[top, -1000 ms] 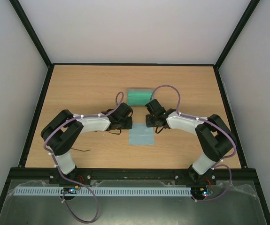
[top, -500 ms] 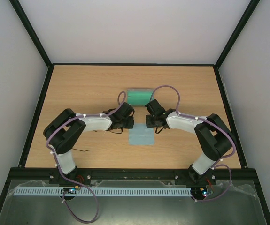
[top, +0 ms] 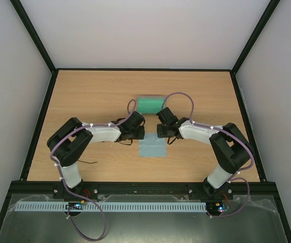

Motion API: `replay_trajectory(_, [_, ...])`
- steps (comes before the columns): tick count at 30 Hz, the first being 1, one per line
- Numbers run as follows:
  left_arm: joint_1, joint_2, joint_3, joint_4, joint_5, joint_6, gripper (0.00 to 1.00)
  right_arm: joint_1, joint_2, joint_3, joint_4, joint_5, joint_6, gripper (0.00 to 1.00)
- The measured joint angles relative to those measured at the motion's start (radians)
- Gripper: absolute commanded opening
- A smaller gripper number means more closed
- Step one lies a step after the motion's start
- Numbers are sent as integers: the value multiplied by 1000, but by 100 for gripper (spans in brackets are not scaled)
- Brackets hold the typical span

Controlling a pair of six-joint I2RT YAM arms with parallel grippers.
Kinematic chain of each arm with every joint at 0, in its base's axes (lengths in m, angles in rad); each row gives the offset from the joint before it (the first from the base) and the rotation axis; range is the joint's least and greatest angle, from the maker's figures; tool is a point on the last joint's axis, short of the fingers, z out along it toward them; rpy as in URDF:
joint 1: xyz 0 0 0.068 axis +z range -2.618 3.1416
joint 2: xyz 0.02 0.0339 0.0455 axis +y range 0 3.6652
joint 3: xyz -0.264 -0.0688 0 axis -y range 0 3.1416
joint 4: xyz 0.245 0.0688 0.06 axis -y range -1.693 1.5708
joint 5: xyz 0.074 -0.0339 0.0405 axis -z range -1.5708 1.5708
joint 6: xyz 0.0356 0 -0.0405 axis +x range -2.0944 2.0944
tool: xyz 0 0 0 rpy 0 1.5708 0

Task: Organize the sunglasses
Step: Fold the glasses cleaning cloth at the center of the board.

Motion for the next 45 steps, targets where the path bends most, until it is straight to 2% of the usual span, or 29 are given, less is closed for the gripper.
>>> replay_trajectory(23, [-3, -93, -27, -55, -15, -2, 2, 0, -95, -21, 0, -27, 1, 1])
replay_trajectory(45, [-87, -187, -66, -76, -52, -27, 2, 16, -249, -131, 0, -61, 37, 1])
